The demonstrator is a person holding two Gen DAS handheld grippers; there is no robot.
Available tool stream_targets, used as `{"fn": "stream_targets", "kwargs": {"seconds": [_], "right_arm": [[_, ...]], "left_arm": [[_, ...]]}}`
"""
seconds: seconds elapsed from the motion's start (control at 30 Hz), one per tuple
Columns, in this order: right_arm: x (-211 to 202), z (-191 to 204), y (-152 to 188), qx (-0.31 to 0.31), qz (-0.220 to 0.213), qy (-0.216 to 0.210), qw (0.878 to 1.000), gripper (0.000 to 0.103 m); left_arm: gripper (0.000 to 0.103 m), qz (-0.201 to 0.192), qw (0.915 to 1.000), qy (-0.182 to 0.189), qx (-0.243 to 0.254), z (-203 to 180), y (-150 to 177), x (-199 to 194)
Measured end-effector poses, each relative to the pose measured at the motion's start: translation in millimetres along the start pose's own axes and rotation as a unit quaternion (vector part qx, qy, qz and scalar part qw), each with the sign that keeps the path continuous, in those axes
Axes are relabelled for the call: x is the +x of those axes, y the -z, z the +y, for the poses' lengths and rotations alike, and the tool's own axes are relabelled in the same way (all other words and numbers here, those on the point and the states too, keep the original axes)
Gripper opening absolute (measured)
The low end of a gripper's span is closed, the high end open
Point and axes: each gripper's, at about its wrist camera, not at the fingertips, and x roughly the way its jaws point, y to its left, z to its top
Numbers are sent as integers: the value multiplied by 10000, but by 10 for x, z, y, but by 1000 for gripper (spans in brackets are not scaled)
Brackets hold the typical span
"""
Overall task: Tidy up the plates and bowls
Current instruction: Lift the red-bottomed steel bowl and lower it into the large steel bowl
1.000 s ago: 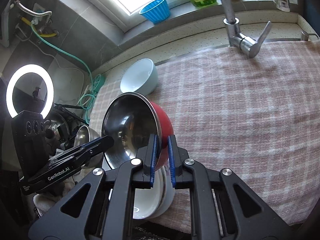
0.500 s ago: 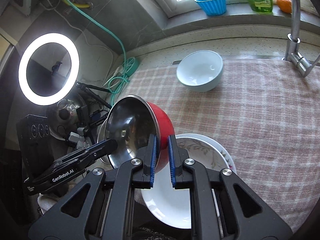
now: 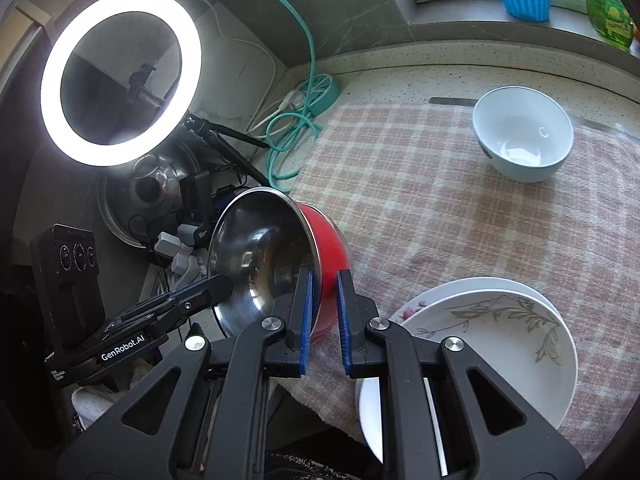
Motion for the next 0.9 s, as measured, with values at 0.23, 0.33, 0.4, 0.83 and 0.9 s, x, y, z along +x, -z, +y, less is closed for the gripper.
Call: {"fn": "stream_targets", "kwargs": {"seconds": [0.23, 0.33, 0.4, 0.83, 0.9], "right_arm": [[375, 121, -16, -43, 268, 0, 9996, 12], [540, 169, -11, -80, 383, 66, 9992, 12], [642, 177, 5, -63, 480, 100, 9988, 12], [902, 169, 3, 9, 689, 313, 9971, 12], [925, 164, 1, 5, 708, 349, 9969, 12]], "left_arm": [[10, 25, 9994, -148, -296, 331, 9, 6], [10, 45, 9991, -240, -348, 436, 1, 30], [10, 84, 9988, -280, -388, 505, -1, 54], [10, 290, 9980, -470, -320, 656, -19, 224], [10, 306, 9979, -495, -289, 660, -35, 247]]}}
